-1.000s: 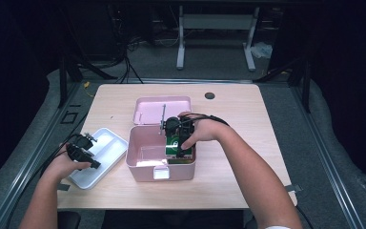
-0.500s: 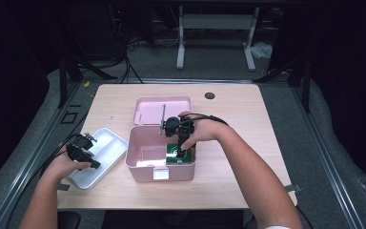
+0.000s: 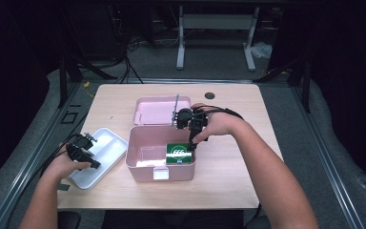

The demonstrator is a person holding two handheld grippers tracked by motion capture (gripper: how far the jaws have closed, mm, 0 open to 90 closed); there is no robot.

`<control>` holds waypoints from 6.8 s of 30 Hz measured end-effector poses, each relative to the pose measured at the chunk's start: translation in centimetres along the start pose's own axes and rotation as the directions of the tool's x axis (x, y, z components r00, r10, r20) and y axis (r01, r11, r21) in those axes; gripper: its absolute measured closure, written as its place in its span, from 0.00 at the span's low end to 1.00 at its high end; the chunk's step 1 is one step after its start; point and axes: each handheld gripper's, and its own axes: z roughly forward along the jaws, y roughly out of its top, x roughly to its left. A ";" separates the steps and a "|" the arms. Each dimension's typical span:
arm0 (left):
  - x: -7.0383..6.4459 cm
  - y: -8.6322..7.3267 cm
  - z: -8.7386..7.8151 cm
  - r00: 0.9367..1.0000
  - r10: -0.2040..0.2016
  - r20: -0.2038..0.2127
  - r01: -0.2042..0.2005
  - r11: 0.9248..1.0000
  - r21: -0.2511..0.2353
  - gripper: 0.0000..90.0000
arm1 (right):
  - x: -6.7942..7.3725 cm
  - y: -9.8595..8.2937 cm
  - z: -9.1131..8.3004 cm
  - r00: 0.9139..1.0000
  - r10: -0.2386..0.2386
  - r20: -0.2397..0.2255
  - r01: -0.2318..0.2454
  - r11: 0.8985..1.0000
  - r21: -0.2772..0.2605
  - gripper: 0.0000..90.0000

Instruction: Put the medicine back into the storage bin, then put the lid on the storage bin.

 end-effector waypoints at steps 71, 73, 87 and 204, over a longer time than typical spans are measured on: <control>0.8 1.5 -0.2 1.000 -0.014 0.002 0.014 0.997 0.074 0.88 | 4.4 -16.9 9.6 0.659 0.746 0.094 -0.614 0.606 -0.505 0.35; 0.8 1.8 -0.2 1.000 -0.009 0.001 0.009 0.996 0.094 0.89 | 4.4 -17.0 9.6 0.659 0.747 0.090 -0.616 0.603 -0.507 0.35; 0.8 2.6 0.0 1.000 -0.022 0.020 0.018 0.988 0.151 0.99 | 4.3 -17.4 9.6 0.650 0.757 0.068 -0.627 0.585 -0.515 0.36; -18.3 19.2 -8.5 0.672 0.728 0.135 -0.737 0.676 0.025 0.99 | 4.0 -18.4 10.4 0.647 0.759 0.063 -0.635 0.584 -0.506 0.37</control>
